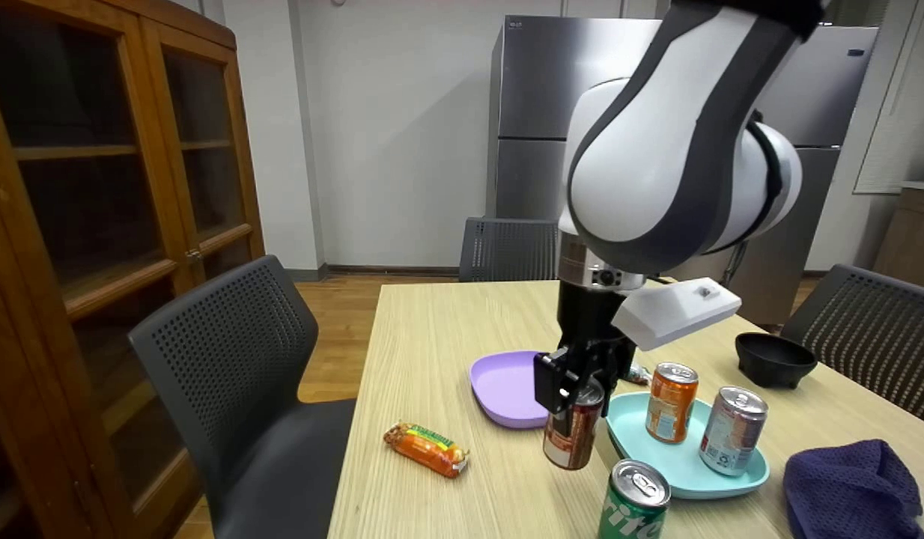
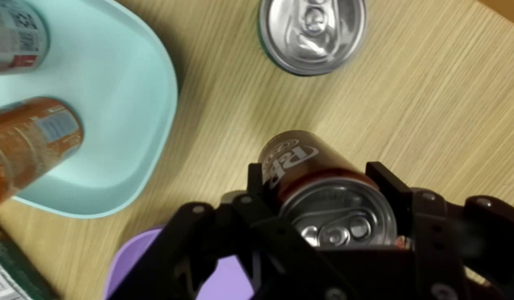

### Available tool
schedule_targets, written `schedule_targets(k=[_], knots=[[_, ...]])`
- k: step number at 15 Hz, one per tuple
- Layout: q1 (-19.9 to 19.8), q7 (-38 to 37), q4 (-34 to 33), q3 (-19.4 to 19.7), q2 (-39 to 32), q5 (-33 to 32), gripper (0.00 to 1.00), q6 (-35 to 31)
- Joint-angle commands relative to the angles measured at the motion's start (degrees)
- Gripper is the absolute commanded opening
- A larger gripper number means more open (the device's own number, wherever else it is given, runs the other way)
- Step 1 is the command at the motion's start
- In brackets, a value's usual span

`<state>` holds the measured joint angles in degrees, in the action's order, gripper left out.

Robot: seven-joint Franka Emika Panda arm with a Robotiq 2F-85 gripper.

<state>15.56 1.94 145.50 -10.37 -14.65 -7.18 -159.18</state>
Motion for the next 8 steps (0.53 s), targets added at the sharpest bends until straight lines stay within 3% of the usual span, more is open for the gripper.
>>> schedule_targets(k=[1,8], knots=[[-3.7,-0.3,4.2,1.0,4.8,1.8,0.38,-2.3],[-8.8,-0.4,3.5,2.8,2.1,6.5,0.38,-6.4]])
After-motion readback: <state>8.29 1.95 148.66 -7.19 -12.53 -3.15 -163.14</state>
